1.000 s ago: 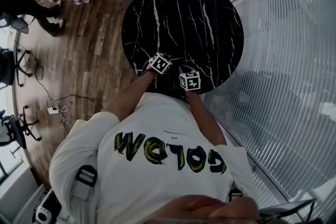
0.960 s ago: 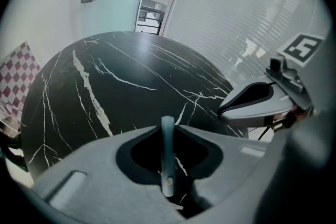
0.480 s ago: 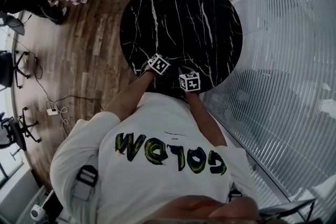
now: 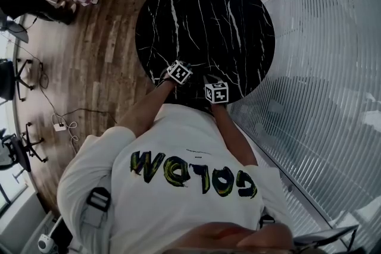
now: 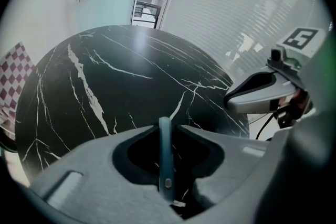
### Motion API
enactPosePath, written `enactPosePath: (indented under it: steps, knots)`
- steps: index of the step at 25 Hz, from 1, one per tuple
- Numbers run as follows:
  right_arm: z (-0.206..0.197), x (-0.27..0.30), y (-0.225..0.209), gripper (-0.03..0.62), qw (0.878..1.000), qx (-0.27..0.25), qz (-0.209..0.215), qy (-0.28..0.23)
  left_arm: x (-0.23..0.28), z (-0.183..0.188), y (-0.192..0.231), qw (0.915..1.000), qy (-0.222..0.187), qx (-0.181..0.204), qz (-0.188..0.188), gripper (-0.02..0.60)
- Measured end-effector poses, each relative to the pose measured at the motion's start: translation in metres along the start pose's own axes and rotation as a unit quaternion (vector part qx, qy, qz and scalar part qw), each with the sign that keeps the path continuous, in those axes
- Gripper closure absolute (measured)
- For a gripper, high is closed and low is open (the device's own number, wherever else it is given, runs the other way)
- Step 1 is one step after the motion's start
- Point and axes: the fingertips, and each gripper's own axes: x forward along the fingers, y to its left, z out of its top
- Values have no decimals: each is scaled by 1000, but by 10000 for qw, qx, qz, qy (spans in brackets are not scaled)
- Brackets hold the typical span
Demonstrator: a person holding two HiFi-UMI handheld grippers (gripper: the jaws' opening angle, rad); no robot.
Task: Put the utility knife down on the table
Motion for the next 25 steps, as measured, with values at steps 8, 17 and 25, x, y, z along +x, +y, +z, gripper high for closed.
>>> enactPosePath:
  steps: [8, 17, 25]
  knots:
    - [-2, -1, 1, 592, 10000, -1, -17, 18, 0, -1, -6, 10000, -33, 76, 44, 429]
    - [-3, -3, 4, 592, 10000, 27, -47, -50, -6, -2, -1, 9995, -119, 224, 178, 396]
    - [-8, -7, 3, 592, 9999, 89, -86, -112, -10, -5, 3, 9993, -204, 253, 180, 382]
